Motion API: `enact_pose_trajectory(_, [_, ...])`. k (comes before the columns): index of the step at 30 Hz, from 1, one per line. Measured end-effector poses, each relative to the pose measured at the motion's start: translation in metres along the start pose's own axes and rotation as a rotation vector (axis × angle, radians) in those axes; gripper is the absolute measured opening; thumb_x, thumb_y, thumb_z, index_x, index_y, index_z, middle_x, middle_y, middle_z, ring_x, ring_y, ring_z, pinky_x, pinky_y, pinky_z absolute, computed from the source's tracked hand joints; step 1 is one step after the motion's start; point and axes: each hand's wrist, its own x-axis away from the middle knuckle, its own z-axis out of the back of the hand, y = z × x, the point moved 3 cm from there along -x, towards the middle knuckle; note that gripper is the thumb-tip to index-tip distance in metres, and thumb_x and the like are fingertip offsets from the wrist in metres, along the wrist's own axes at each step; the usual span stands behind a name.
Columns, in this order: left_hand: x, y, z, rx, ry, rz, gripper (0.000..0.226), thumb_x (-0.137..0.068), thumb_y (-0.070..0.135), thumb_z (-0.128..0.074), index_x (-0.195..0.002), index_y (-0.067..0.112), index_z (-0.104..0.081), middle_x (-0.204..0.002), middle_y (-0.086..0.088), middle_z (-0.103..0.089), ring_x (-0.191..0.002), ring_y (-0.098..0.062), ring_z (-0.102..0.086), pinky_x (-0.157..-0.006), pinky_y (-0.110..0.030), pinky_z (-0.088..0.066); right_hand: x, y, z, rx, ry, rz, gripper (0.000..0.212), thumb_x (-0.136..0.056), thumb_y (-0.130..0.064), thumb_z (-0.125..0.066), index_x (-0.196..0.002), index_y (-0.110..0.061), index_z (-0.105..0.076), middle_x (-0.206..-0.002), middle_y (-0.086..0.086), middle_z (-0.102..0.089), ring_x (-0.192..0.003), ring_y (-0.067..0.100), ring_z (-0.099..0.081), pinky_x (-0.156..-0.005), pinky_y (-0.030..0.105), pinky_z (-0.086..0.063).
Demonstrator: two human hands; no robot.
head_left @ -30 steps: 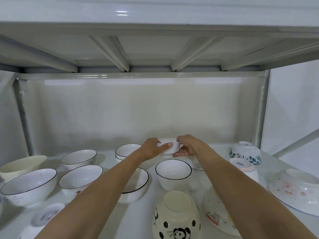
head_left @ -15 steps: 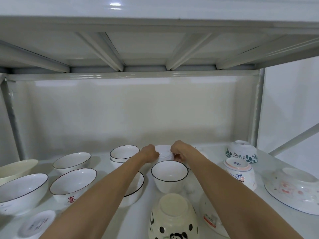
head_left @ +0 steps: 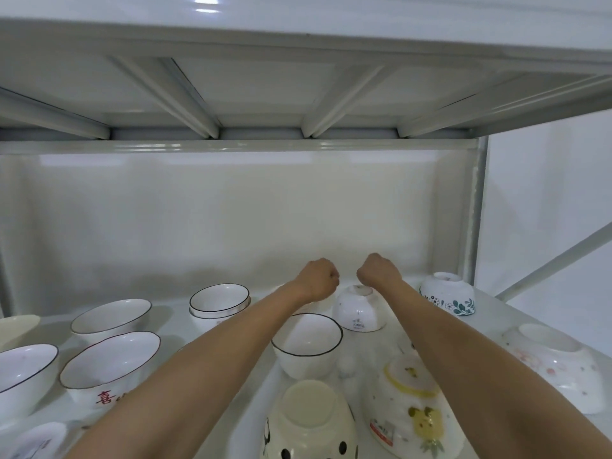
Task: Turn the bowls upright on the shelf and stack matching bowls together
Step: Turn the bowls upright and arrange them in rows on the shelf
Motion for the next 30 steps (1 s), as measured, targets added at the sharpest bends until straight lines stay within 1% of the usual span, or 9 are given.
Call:
enact_pose_trajectory(6, [-0.005, 0.024, -0.029, 0.089, -0.360, 0.202, 0.014, -0.099, 0.010, -0.039, -0.087, 0.007, -0.045, -0.078, -0.006, -0.053, -0.071, -0.026, -0.067, -0.045, -0.019, -0.050, 0.000, 0.022, -0.006, 0.100, -0.213, -0.126, 0.025, -0.093, -0.017, -0.045, -0.070, -0.008, -0.046, -0.071, 0.008, -0.049, -0.082, 0.028, -0.055, -0.075, 0.035, -0.047])
enact_pose_trajectory(9, [-0.008, 0.025, -0.038, 0.144, -0.340, 0.248, 0.022, -0.102, 0.019, -0.039, -0.110, 0.002, -0.052, -0.078, -0.006, -0.052, -0.078, -0.027, -0.063, -0.060, -0.028, -0.057, 0.002, 0.027, -0.010, 0.081, -0.239, -0.115, 0.022, -0.096, -0.021, -0.038, -0.085, -0.005, -0.050, -0.080, 0.010, -0.056, -0.088, 0.030, -0.057, -0.082, 0.035, -0.048])
enact_pose_trajectory(11, [-0.009, 0.024, -0.043, 0.139, -0.365, 0.284, 0.037, -0.103, 0.017, -0.039, -0.135, -0.001, -0.042, -0.099, -0.012, -0.058, -0.083, -0.028, -0.064, -0.068, -0.030, -0.058, 0.003, 0.031, -0.011, 0.068, -0.260, -0.110, 0.025, -0.098, -0.027, -0.035, -0.094, -0.008, -0.052, -0.097, 0.013, -0.062, -0.104, 0.032, -0.061, -0.097, 0.038, -0.048])
enact_pose_trajectory(14, [-0.011, 0.025, -0.051, 0.102, -0.372, 0.343, 0.045, -0.104, 0.024, -0.032, -0.143, 0.002, -0.029, -0.138, -0.020, -0.046, -0.090, -0.034, -0.068, -0.071, -0.032, -0.059, 0.004, 0.035, -0.013, 0.072, -0.268, -0.113, 0.037, -0.099, -0.027, -0.033, -0.072, -0.007, -0.048, -0.073, 0.010, -0.055, -0.108, 0.034, -0.063, -0.096, 0.040, -0.050])
enact_pose_trajectory(17, [-0.014, 0.025, -0.055, 0.170, -0.355, 0.428, 0.054, -0.104, 0.039, -0.026, -0.141, 0.000, -0.031, -0.124, -0.024, -0.052, -0.073, -0.033, -0.068, -0.062, -0.033, -0.058, 0.002, 0.033, -0.013, 0.052, -0.279, -0.155, 0.037, -0.099, -0.025, -0.034, -0.069, -0.006, -0.043, -0.061, 0.013, -0.054, -0.091, 0.038, -0.067, -0.087, 0.039, -0.054])
enact_pose_trajectory(21, [-0.014, 0.024, -0.054, 0.215, -0.288, 0.428, 0.040, -0.102, 0.020, -0.039, -0.140, 0.008, -0.034, -0.112, -0.015, -0.051, -0.115, -0.037, -0.061, -0.081, -0.043, -0.055, 0.002, 0.035, -0.012, -0.046, -0.294, -0.173, 0.029, -0.097, -0.019, -0.038, -0.076, -0.002, -0.047, -0.056, 0.018, -0.064, -0.081, 0.039, -0.068, -0.081, 0.038, -0.057])
enact_pose_trajectory(24, [-0.016, 0.025, -0.051, 0.323, -0.210, 0.462, 0.045, -0.100, 0.029, -0.044, -0.136, 0.003, -0.036, -0.111, -0.019, -0.052, -0.099, -0.039, -0.067, -0.069, -0.041, -0.061, 0.005, 0.034, -0.010, -0.191, -0.243, -0.102, 0.015, -0.097, -0.018, -0.039, -0.091, -0.007, -0.049, -0.099, 0.019, -0.069, -0.096, 0.037, -0.069, -0.084, 0.040, -0.058])
enact_pose_trajectory(27, [-0.019, 0.023, -0.043, 0.390, -0.063, 0.437, 0.054, -0.098, 0.037, -0.047, -0.135, 0.003, -0.028, -0.125, -0.023, -0.055, -0.057, -0.028, -0.064, -0.040, -0.030, -0.052, 0.006, 0.031, 0.004, -0.249, -0.198, -0.097, 0.032, -0.098, -0.027, -0.027, -0.095, -0.007, -0.051, -0.088, 0.016, -0.065, -0.083, 0.040, -0.072, -0.086, 0.042, -0.057])
enact_pose_trajectory(30, [-0.021, 0.022, -0.029, 0.436, 0.076, 0.332, 0.063, -0.091, 0.039, -0.058, -0.131, 0.003, -0.027, -0.129, -0.021, -0.049, -0.058, -0.028, -0.064, -0.050, -0.033, -0.058, 0.002, 0.029, 0.016, -0.397, -0.171, -0.107, 0.046, -0.098, -0.037, -0.025, -0.099, -0.004, -0.057, -0.084, 0.017, -0.066, -0.080, 0.040, -0.072, -0.084, 0.045, -0.058])
